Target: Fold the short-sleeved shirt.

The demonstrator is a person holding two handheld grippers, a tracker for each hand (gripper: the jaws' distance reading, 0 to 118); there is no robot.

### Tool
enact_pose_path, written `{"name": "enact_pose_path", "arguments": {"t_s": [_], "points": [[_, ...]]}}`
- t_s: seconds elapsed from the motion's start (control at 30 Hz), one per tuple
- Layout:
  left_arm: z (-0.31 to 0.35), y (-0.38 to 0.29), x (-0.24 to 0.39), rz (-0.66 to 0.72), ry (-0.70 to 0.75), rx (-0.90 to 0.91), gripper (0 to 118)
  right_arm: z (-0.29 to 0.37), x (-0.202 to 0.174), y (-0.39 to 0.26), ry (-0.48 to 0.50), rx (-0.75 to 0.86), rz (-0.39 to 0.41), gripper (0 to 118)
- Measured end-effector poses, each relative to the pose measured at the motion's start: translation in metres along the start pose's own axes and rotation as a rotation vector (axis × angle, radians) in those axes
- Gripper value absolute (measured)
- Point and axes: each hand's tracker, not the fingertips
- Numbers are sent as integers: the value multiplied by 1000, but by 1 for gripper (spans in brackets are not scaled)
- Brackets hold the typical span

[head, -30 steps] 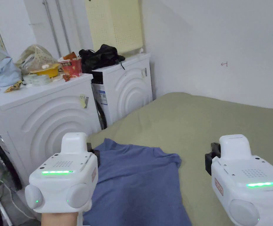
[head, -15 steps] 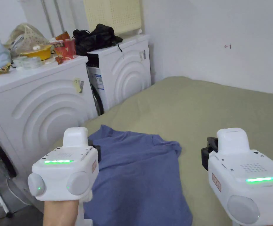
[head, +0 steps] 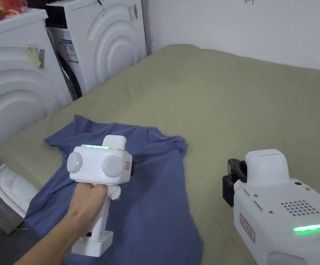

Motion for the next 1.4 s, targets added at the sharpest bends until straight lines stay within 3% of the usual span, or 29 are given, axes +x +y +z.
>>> {"name": "enact_pose_path", "arguments": {"t_s": [0.07,0.1,0.2,0.4,0.47,0.5,0.57,0.6,0.63,0.83,0.97,1.07,1.4], "points": [[-12,4,3,-1,-34,-38,85,-7,3,-6,-1,-13,2,0],[-12,3,7,6,-71,-85,85,-10,5,-8,-2,-23,0,0],[-23,1,19,-7,-68,-124,118,-19,12,-19,-4,-45,-15,0],[-36,-7,36,-10,-32,-165,117,-11,21,-25,-19,-79,-21,0],[-26,-5,40,-11,-21,-158,107,-5,28,-26,-22,-84,-29,0],[-29,-1,35,-19,-14,-116,85,-1,32,-26,-29,-84,-33,0],[-18,3,38,-73,74,-57,0,8,40,-26,-45,-80,-40,0],[-16,1,38,-85,126,-49,0,14,46,-24,-50,-81,-44,0],[-18,5,31,-63,61,-76,0,20,53,-23,-55,-82,-49,0],[47,22,61,-50,27,43,0,78,98,-15,-139,-43,-77,0],[100,38,114,-150,-51,137,0,128,136,-10,-216,-1,-77,0],[146,47,173,-229,-137,192,0,167,165,-11,-300,26,-63,0],[250,39,416,-458,-530,284,0,282,264,-33,-558,54,-147,0]]}}
